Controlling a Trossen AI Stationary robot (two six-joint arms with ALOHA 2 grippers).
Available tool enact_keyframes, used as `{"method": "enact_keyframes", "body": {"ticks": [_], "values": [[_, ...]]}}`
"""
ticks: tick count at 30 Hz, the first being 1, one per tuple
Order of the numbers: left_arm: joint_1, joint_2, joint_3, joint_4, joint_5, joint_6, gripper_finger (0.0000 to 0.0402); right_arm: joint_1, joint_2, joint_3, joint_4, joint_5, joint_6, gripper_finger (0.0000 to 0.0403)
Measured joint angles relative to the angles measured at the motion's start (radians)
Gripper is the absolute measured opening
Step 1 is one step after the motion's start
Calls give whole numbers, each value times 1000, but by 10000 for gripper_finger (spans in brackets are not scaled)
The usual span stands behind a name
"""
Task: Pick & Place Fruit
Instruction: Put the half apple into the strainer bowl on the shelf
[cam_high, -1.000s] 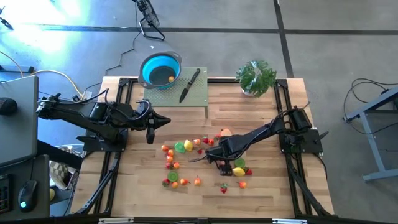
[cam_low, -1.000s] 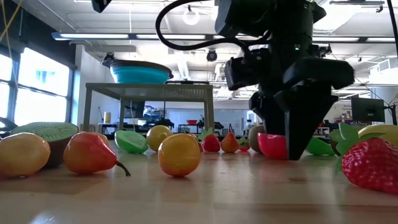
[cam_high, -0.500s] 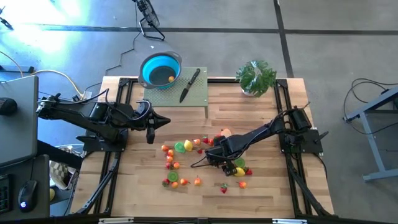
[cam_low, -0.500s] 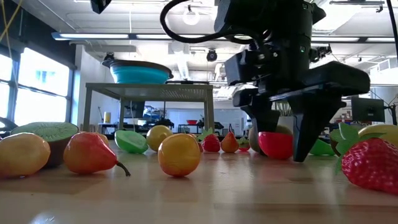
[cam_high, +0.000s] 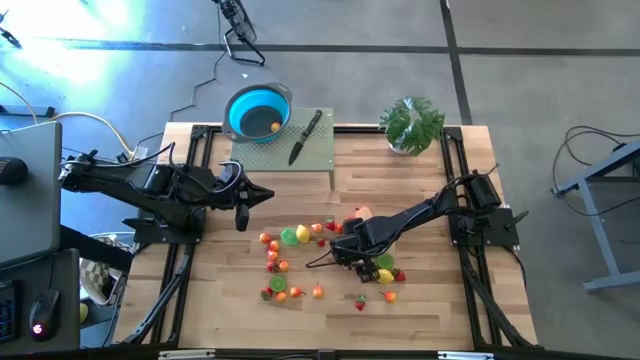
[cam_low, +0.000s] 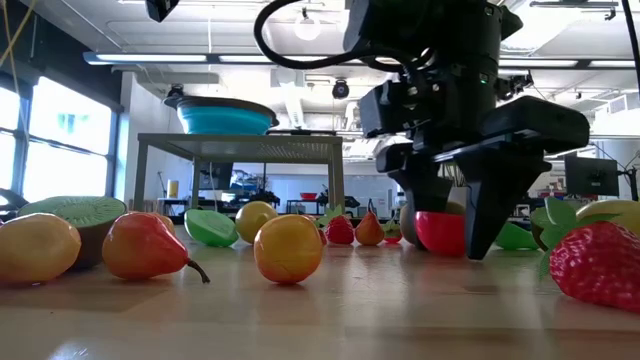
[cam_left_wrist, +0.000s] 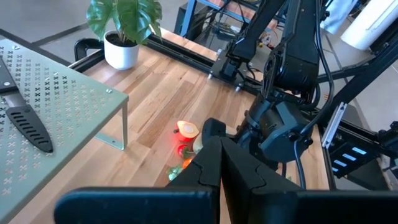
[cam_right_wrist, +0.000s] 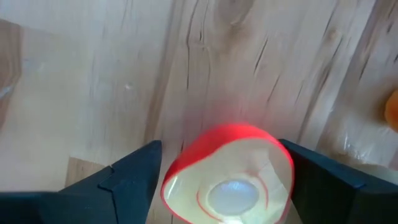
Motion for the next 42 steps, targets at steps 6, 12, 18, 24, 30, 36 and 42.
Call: {"method": "enact_keyframes", "body": {"ticks": [6, 12, 18, 24, 30, 36, 42], "values": [[0, 0, 0, 0, 0, 0, 0, 0, 0, 0, 18, 0, 2, 255], [0, 0, 0, 0, 0, 0, 0, 1, 0, 0, 21, 0, 2, 255], [0, 0, 0, 0, 0, 1, 0, 1, 0, 0, 21, -2, 3, 259], [0, 0, 0, 1, 0, 5, 0, 0, -7, 0, 37, -7, 3, 255], [0, 0, 0, 8, -6, 37, 0, -15, -58, 0, 79, -8, 43, 256], [2, 0, 0, 18, -89, 40, 0, -58, -139, 0, 139, 5, 104, 255], [1, 0, 0, 23, -117, 40, 0, -97, -241, 1, 195, 82, 134, 257]]}}
